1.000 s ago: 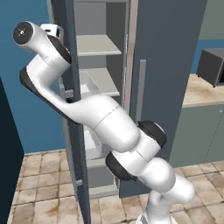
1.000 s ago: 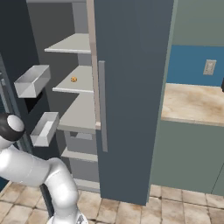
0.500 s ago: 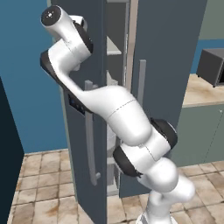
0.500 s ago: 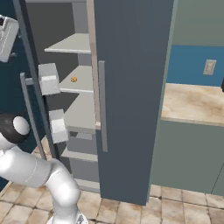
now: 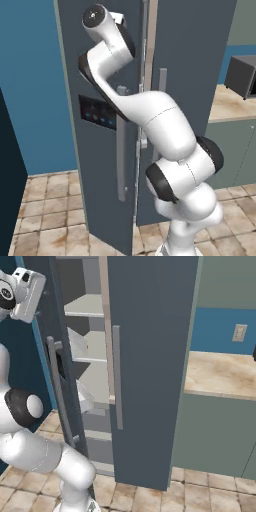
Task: Pick up the frozen steak from the freezer, place it on any shelf in the fridge, and close the fridge and freezer doors when done.
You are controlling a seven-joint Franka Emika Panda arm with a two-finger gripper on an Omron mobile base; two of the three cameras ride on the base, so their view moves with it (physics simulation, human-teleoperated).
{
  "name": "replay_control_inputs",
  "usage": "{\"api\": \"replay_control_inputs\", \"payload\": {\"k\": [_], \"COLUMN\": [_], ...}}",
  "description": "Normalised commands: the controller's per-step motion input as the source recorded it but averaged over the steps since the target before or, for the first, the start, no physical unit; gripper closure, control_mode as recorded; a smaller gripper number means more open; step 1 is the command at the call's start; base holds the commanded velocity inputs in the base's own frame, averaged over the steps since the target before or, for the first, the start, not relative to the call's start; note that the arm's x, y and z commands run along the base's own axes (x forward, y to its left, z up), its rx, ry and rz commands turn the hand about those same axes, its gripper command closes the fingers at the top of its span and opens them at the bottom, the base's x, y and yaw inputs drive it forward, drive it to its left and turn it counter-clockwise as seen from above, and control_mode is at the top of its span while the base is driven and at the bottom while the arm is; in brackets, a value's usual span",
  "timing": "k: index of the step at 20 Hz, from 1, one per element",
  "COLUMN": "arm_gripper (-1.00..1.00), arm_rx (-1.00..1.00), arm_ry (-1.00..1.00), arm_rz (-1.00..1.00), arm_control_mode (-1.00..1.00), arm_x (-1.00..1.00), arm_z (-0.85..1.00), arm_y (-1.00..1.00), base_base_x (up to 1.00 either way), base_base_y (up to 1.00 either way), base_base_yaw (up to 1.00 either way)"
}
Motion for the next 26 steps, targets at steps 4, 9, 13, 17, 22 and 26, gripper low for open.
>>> {"api": "replay_control_inputs", "payload": {"k": [4, 9, 13, 17, 22, 26], "arm_gripper": [-1.00, -1.00, -1.00, -1.00, -1.00, -1.00], "arm_rx": [0.01, 0.00, 0.00, 0.00, 0.00, 0.00], "arm_ry": [-0.10, -0.03, -0.02, -0.01, -0.01, 0.00], "arm_rz": [0.00, 0.00, -0.02, -0.05, -0.06, -0.06], "arm_control_mode": [-1.00, -1.00, -1.00, -1.00, -1.00, -1.00], "arm_x": [0.51, 0.66, 0.71, 0.70, 0.63, 0.59], "arm_z": [-0.24, -0.35, -0.14, 0.00, 0.00, -0.09], "arm_y": [-0.61, -0.33, -0.15, -0.02, 0.00, 0.00], "base_base_x": [0.00, 0.00, 0.00, 0.00, 0.00, 0.00], "base_base_y": [0.00, 0.00, 0.00, 0.00, 0.00, 0.00], "base_base_yaw": [0.00, 0.00, 0.00, 0.00, 0.00, 0.00]}}
